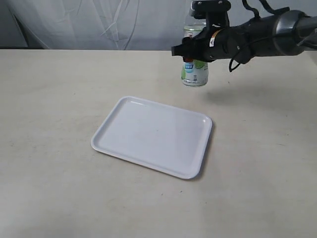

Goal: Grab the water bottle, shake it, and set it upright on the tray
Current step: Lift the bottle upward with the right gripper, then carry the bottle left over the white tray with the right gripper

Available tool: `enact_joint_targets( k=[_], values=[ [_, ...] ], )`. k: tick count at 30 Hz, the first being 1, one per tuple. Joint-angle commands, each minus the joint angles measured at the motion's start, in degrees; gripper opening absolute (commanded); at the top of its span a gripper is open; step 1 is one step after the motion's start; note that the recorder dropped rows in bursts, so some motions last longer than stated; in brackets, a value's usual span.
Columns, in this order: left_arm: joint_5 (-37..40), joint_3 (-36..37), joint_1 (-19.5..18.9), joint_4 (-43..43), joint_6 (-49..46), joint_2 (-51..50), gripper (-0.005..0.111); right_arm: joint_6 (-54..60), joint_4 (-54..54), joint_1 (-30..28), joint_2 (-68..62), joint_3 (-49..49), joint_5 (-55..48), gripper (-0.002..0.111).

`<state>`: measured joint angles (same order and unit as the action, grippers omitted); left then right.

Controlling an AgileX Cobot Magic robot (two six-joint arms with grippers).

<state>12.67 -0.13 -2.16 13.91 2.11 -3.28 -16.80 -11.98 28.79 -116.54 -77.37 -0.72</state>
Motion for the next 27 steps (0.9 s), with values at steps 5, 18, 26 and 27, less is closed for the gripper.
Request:
enact_joint_targets(
  k=[5, 18, 26, 27],
  values=[
    [-0.8, 0.1, 0.0, 0.3, 0.5, 0.2, 0.0, 0.4, 2.6, 5.2, 17.3, 19.6, 9.3, -0.001],
    [-0.8, 0.1, 0.0, 0.3, 0.5, 0.2, 0.0, 16.8, 23.0, 10.9, 35.7, 37.0, 13.2, -0.001],
    [-0.8, 0.1, 0.0, 0.3, 0.5, 0.2, 0.0, 25.1, 10.5, 19.4, 38.0, 34.1, -3.6, -0.001],
    [-0.8, 0.1, 0.0, 0.3, 0.5, 0.2, 0.0, 22.1, 9.6, 18.3, 38.7, 34.1, -1.3, -0.001]
  ],
)
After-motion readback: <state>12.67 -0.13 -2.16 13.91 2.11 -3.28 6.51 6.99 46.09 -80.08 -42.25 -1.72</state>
